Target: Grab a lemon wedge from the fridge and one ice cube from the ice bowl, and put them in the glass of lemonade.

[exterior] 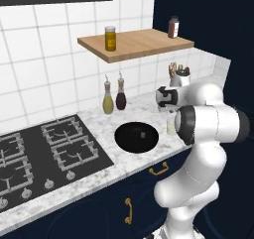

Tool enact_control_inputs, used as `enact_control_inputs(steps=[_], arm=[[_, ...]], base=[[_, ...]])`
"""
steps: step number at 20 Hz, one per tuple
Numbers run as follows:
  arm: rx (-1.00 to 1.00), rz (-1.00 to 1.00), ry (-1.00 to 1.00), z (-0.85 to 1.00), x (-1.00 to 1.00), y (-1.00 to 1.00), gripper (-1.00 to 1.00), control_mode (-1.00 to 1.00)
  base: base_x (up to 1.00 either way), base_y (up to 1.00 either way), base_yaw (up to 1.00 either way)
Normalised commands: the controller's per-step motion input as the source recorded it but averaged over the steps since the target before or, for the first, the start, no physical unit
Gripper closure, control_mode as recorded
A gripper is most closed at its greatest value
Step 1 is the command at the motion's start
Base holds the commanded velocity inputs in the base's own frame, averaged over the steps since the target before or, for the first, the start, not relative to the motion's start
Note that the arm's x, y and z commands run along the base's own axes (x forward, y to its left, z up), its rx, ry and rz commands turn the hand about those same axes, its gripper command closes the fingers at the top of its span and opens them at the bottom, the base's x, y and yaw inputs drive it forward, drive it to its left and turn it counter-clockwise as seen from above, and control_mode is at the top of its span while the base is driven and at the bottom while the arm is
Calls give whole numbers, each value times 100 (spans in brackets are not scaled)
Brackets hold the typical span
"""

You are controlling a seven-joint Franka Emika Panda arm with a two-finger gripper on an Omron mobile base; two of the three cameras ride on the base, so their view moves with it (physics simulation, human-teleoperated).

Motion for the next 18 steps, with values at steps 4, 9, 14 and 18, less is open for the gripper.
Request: enact_control_inputs(steps=[4,9,14,18], arm=[[0,0,-1,-26,-7,1,100,-100],[0,2,-6,0,-20,4,100,-100],[0,1,0,0,0,0,-100,-100],[0,0,0,0,0,0,-100,-100]], base=[[0,0,0],[0,0,0],[0,0,0],[0,0,0]])
